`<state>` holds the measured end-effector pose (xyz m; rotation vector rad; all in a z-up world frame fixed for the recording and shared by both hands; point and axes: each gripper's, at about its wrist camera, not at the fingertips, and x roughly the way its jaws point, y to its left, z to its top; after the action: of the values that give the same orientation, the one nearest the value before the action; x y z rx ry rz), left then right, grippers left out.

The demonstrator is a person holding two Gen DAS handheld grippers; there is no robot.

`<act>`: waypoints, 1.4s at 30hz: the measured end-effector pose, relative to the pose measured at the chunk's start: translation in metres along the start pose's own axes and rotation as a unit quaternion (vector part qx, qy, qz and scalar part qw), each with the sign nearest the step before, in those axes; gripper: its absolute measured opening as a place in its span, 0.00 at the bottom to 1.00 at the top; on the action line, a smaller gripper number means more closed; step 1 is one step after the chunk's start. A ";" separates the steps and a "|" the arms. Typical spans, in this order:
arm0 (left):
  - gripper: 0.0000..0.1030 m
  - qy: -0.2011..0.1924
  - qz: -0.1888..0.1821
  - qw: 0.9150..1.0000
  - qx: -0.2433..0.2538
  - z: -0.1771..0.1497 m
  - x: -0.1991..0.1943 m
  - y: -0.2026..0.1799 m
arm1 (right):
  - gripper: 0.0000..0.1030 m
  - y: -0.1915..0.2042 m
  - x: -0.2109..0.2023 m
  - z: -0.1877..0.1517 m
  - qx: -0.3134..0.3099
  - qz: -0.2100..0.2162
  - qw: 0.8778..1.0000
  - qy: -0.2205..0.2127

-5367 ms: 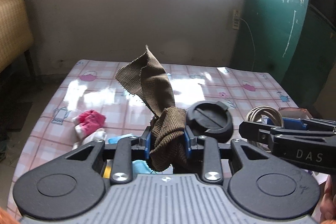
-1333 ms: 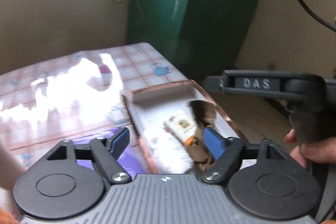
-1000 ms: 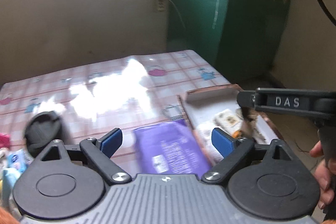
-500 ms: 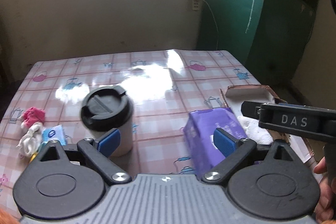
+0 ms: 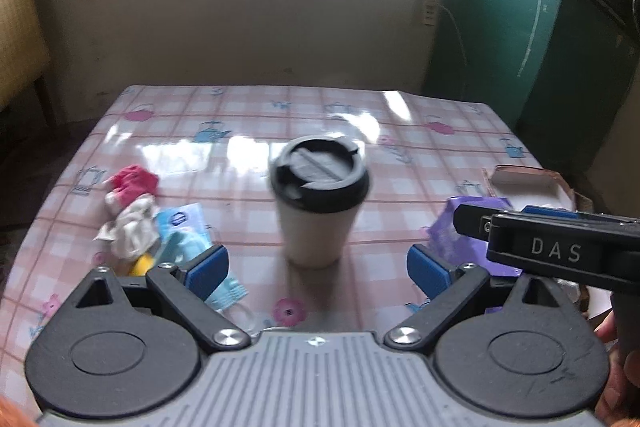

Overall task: Organize soft objects
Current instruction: 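Withdraw both grippers from the box back toward the remaining items, then grasp the blue surgical mask by its ear loop with the right gripper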

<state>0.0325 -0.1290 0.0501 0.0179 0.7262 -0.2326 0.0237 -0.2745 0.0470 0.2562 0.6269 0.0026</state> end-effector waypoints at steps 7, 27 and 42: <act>0.96 0.000 0.008 1.000 -0.027 -0.013 -0.011 0.038 | 0.77 0.038 0.007 -0.007 -0.023 0.029 0.999 0.010; 0.97 0.043 0.041 0.991 -0.118 -0.075 -0.004 0.144 | 0.77 0.112 0.041 -0.058 -0.094 0.103 0.988 0.064; 0.97 0.045 0.060 0.987 -0.145 -0.080 0.003 0.171 | 0.77 0.152 0.113 -0.048 -0.140 0.142 0.977 0.073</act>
<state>0.0193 0.0446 -0.0229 -0.2049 0.8404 -0.0096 0.0993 -0.1068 -0.0197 0.0713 0.7226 0.3850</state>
